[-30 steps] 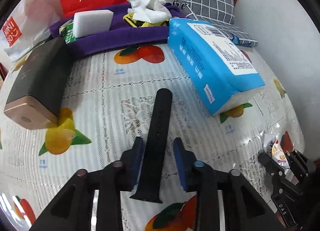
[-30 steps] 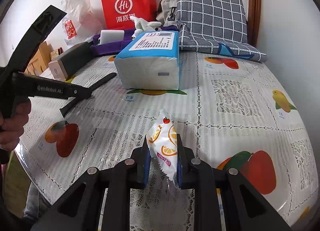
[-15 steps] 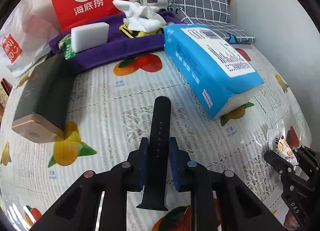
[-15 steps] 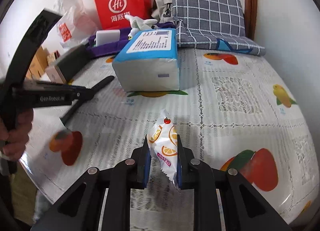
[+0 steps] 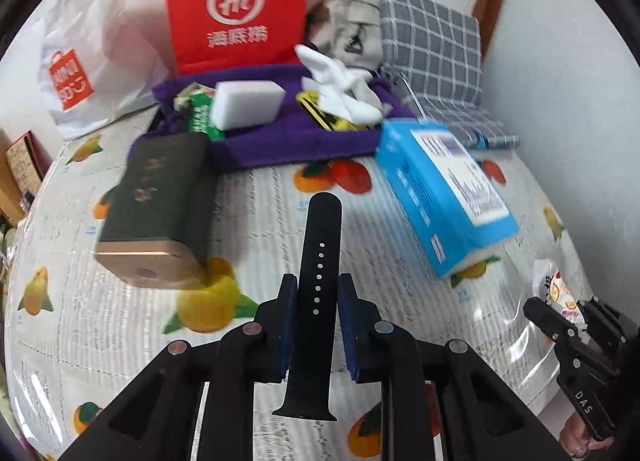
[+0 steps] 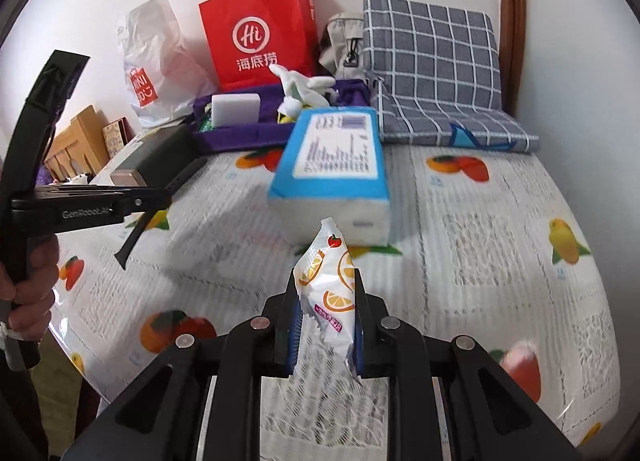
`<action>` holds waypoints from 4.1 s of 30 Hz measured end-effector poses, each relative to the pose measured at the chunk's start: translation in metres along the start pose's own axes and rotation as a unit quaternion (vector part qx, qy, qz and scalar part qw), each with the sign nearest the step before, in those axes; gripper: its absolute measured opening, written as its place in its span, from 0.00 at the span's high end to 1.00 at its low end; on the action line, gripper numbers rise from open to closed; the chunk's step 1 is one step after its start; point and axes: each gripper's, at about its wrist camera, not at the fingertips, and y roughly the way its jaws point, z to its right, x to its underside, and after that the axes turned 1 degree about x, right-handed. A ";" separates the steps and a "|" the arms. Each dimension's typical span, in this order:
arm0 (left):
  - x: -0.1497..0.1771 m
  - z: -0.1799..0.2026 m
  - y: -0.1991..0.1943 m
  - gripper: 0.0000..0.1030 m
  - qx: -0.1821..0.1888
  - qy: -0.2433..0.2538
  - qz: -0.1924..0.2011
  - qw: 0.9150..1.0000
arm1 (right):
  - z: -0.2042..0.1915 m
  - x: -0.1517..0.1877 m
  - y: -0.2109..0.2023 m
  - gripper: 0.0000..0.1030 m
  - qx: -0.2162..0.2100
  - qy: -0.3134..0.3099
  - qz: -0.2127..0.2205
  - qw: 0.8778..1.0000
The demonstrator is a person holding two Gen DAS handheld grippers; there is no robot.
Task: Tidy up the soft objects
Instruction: 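Lift and carry the snack packet and black strap toward the purple towel with both tools, then lower the snack packet and strap onto the towel and open both tools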
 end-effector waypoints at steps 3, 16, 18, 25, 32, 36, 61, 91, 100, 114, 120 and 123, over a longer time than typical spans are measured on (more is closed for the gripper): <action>-0.008 -0.013 -0.008 0.81 0.010 -0.016 0.009 1.000 | -0.007 -0.013 -0.002 0.80 -0.003 -0.007 0.007 1.000; -0.042 -0.049 -0.035 0.81 0.001 -0.043 0.045 0.998 | -0.034 -0.083 -0.004 0.80 -0.008 -0.023 0.035 0.999; -0.048 -0.052 -0.039 0.81 0.000 -0.043 0.052 0.998 | -0.038 -0.091 -0.002 0.80 -0.007 -0.027 0.040 0.999; -0.071 -0.065 -0.046 0.81 -0.011 -0.051 0.069 0.996 | -0.043 -0.123 0.008 0.80 -0.017 -0.023 0.042 0.999; -0.095 -0.079 -0.047 0.81 -0.019 -0.058 0.080 0.995 | -0.042 -0.157 0.015 0.80 -0.023 -0.017 0.051 0.998; -0.110 -0.085 -0.047 0.81 -0.023 -0.058 0.085 0.994 | -0.037 -0.176 0.022 0.80 -0.031 -0.005 0.052 0.998; -0.187 -0.118 -0.005 0.81 -0.032 -0.073 0.094 0.992 | -0.035 -0.273 0.080 0.80 -0.044 -0.010 0.076 0.996; -0.218 -0.136 0.092 0.81 -0.016 -0.073 0.028 0.997 | -0.016 -0.261 0.223 0.80 -0.057 -0.036 -0.097 0.993; -0.217 -0.132 0.108 0.81 -0.013 -0.063 0.008 0.998 | -0.024 -0.255 0.241 0.77 -0.085 -0.036 -0.120 0.988; -0.217 -0.146 0.113 0.80 0.002 -0.083 0.000 0.997 | -0.034 -0.256 0.234 0.43 -0.110 -0.046 -0.106 0.987; -0.217 -0.148 0.117 0.80 0.000 -0.086 -0.005 0.996 | -0.032 -0.257 0.230 0.38 -0.106 -0.044 -0.098 0.989; -0.216 -0.148 0.118 0.80 0.000 -0.087 -0.006 0.996 | -0.028 -0.259 0.227 0.34 -0.105 -0.036 -0.091 0.990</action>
